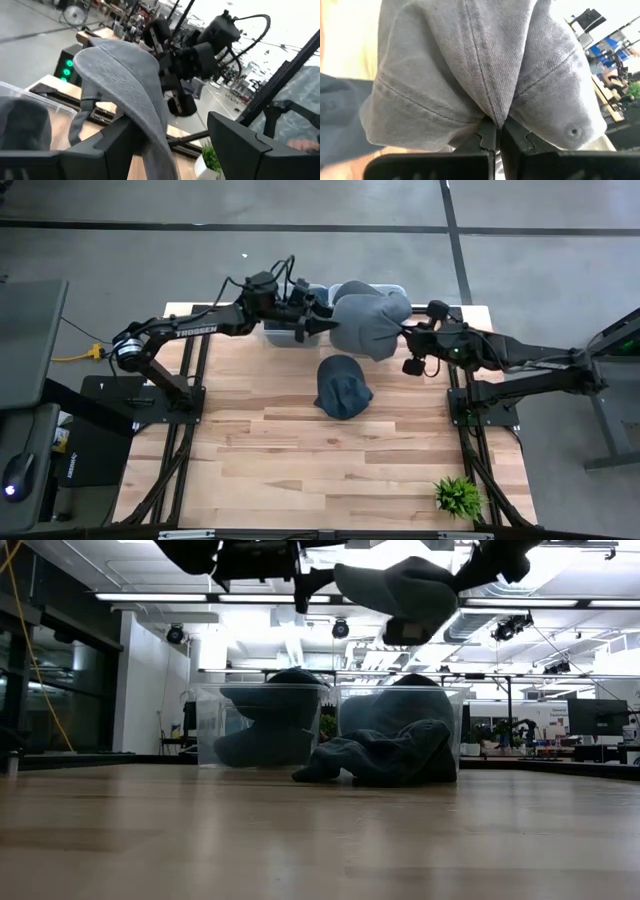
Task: Pick and place caps into container
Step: Put the gray cap into the right transparent container
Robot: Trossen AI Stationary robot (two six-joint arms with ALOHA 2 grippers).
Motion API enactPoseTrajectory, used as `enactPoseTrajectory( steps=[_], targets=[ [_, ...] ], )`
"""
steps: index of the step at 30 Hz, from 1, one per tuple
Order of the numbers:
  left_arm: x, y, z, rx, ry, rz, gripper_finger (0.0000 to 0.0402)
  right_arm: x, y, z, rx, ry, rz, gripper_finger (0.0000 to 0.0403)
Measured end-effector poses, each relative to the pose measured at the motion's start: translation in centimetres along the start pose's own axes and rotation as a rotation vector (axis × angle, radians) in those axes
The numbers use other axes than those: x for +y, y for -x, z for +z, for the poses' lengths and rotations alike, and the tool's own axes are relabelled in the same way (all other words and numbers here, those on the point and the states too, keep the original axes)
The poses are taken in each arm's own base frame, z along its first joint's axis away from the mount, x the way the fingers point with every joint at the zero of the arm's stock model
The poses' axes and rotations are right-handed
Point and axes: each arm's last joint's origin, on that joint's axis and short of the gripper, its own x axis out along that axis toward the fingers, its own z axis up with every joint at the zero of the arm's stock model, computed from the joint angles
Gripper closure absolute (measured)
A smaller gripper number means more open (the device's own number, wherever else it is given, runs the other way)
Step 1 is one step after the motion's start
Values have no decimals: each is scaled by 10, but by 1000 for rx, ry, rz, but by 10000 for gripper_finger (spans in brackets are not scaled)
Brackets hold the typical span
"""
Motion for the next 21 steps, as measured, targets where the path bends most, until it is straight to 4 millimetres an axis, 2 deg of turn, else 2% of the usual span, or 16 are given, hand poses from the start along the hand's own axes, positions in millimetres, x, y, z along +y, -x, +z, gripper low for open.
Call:
enactPoseTrajectory(
  steps=[4, 16, 18, 21],
  targets=[
    [-3, 5, 5, -12, -9, -8, 163, -7, 1, 12, 38, 7, 6, 403],
    [-11, 44, 38, -71, -65, 0, 163, -7, -15, 34, 225, 56, 7, 403],
    [-10, 52, 41, -58, -55, 13, 163, -10, -16, 37, 223, 54, -8, 403],
    [-10, 53, 39, -27, -55, 5, 163, -18, -16, 42, 217, 42, -33, 403]
  ],
)
